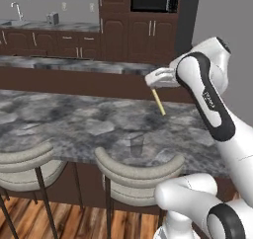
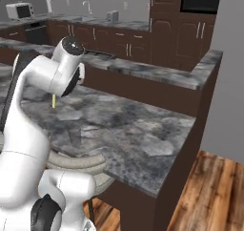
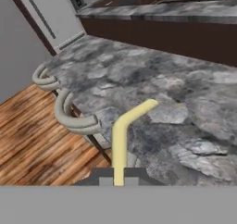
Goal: Take a straw from the drawer in front and place it inside the glass cup on the dining counter.
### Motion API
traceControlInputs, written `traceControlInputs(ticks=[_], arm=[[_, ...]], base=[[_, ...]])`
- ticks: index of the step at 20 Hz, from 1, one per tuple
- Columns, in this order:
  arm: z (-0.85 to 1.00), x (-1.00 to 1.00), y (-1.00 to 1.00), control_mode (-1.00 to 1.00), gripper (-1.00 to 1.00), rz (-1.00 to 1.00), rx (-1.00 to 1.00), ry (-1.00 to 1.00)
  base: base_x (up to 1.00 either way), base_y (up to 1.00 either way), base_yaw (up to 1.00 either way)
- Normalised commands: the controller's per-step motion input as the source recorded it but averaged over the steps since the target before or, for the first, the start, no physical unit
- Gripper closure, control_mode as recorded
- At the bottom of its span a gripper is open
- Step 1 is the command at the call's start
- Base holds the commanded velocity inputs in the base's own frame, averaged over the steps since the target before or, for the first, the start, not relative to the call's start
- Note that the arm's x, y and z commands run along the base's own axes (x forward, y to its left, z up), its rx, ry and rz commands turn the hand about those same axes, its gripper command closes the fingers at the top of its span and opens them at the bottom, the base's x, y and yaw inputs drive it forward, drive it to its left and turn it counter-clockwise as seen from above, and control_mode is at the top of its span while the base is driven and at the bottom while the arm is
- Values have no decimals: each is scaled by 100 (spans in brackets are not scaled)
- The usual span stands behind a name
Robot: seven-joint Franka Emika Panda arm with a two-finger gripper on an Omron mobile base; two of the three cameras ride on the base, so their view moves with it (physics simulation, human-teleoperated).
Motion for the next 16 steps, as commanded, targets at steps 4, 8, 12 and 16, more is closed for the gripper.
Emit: traceControlInputs(ticks=[4,8,12,16], arm=[[-9,0,20,-100,100,30,35,0],[-4,0,2,-100,100,23,39,-8],[-6,0,2,-100,100,16,33,-18],[-23,-4,17,-100,100,10,19,-30]], base=[[0,0,0],[0,0,0],[0,0,0],[0,0,0]])
